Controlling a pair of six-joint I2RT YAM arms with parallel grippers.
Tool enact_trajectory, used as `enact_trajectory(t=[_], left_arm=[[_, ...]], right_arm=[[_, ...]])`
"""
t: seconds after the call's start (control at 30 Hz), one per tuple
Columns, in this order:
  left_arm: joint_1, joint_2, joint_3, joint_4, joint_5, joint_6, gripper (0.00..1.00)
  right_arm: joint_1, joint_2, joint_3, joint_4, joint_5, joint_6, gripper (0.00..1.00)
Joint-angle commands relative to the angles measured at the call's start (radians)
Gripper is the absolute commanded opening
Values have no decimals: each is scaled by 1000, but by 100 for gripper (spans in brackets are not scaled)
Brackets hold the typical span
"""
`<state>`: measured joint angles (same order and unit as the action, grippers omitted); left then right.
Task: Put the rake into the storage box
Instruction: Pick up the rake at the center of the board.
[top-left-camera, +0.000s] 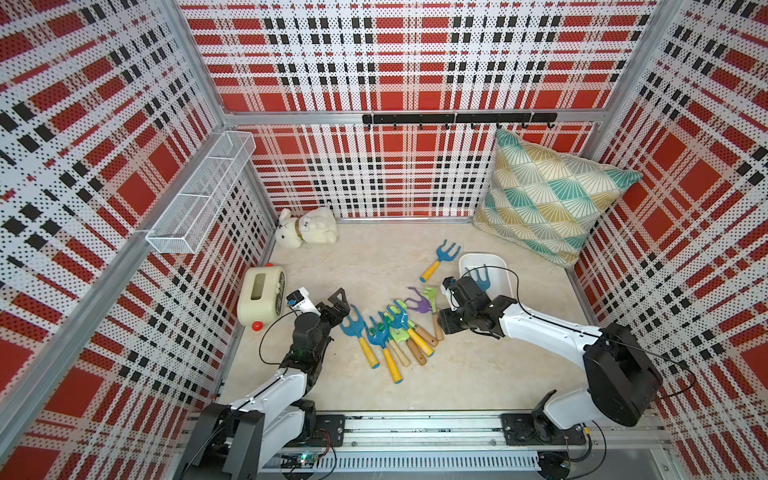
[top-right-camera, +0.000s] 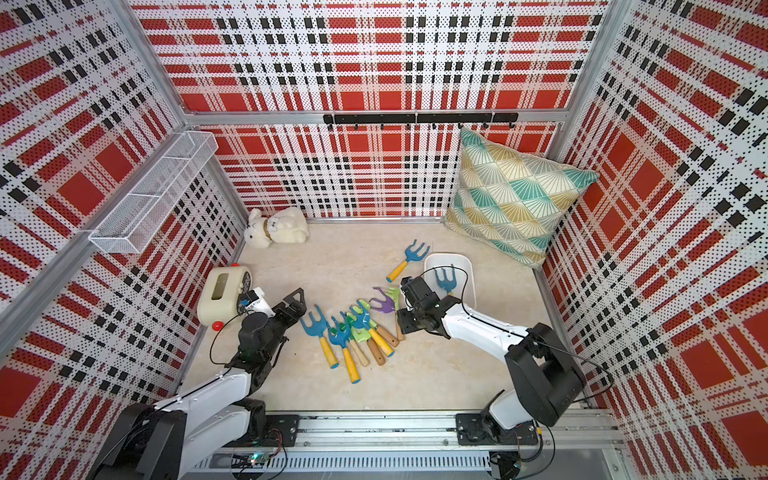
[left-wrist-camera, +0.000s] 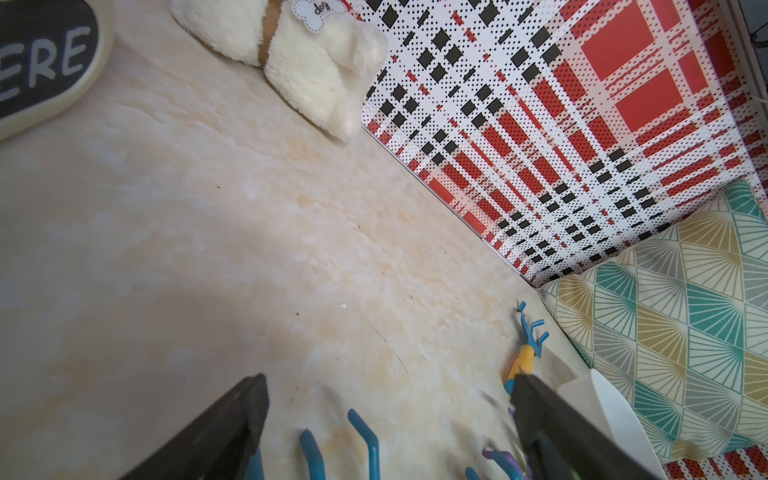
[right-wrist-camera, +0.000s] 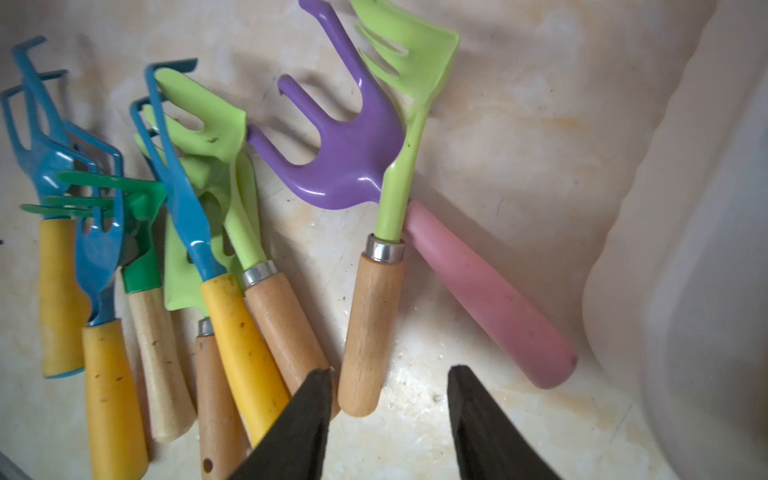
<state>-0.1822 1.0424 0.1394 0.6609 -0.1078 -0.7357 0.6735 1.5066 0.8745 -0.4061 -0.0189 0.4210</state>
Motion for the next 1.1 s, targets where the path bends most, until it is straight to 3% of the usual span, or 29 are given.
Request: enact_trajectory(t=[0.0, 0.43, 0.6, 0.63, 0.73, 0.87, 1.07], left_arm=[[-7, 2, 30, 0, -10, 7, 97], [-4, -10, 35, -15, -20, 13, 97], [-4, -19, 39, -24, -21, 16, 97], [-1, -22, 39, -26, -16, 15, 97], [-2, -39, 42, -33, -4, 15, 97], [-2, -71, 39, -52, -15, 19, 97], [-1, -92, 39, -65, -15, 24, 97]], right_arm=[[16, 46, 33, 29, 37, 33, 51], [61, 263, 153, 39, 88, 53, 48], [69, 280, 197, 39, 88, 53, 48], [69, 270, 199, 4, 133, 66, 33], [69, 230, 212, -8, 164, 72, 19], [69, 155, 227, -34, 230, 72, 12], [15, 80, 249, -55, 256, 46, 10]])
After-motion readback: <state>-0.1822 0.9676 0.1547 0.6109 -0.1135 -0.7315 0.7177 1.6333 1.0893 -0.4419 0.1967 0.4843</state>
